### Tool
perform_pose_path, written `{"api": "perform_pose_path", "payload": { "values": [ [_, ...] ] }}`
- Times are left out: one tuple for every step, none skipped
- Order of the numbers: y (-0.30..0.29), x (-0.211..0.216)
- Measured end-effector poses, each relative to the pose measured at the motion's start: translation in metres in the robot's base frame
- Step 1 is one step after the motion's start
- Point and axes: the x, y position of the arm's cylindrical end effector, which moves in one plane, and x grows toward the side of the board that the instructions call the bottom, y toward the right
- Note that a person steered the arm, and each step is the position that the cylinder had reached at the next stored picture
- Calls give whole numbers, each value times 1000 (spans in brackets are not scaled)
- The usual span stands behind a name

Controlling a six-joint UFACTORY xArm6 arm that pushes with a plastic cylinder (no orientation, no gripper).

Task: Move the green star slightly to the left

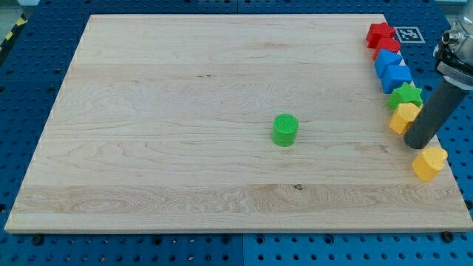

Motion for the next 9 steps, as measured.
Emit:
{"api": "perform_pose_path", "payload": {
  "values": [
    [8, 5],
    [21, 6],
    [34, 3],
    [45, -15],
    [48, -41],
    [48, -70],
    [24, -83],
    [7, -84],
    [-10, -84]
  ]
}}
